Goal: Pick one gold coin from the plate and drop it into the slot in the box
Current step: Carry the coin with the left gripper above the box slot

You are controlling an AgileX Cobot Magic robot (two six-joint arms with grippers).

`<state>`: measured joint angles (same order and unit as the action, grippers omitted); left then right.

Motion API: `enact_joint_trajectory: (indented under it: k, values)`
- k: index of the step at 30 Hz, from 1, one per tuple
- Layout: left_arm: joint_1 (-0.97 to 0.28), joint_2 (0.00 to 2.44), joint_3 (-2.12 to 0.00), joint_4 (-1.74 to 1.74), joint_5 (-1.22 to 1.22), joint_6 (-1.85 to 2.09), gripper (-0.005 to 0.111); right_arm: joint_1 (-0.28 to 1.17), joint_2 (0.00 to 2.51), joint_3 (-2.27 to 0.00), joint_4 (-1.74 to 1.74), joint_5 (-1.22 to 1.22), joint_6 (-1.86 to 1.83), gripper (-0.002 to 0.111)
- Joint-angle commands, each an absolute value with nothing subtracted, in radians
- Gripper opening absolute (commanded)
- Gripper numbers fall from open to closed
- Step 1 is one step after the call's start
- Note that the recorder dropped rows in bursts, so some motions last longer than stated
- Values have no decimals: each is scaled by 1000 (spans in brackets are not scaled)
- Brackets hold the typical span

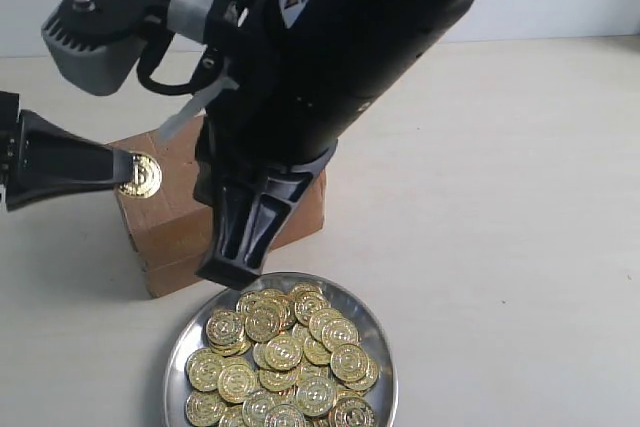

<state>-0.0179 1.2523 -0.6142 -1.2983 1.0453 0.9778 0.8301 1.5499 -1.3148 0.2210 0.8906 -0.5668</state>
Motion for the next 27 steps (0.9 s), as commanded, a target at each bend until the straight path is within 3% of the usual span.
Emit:
enact_joint_trajectory:
  k: [1, 11, 22, 27]
  values:
    - [-22, 1253, -697, -1322, 1036, 1109, 0, 826, 1511, -1304, 208, 932, -491, 0]
    - [-34, 1253, -802, -1318, 929, 1410, 0, 826, 1407, -1064, 236, 766, -487, 0]
    - [-249, 1408, -811, -1325, 665, 1721, 0, 826, 1307, -903, 273, 702, -470, 0]
    - [-278, 1517, -875, -1314, 625, 1780, 0, 826, 1258, -866, 283, 710, -443, 0]
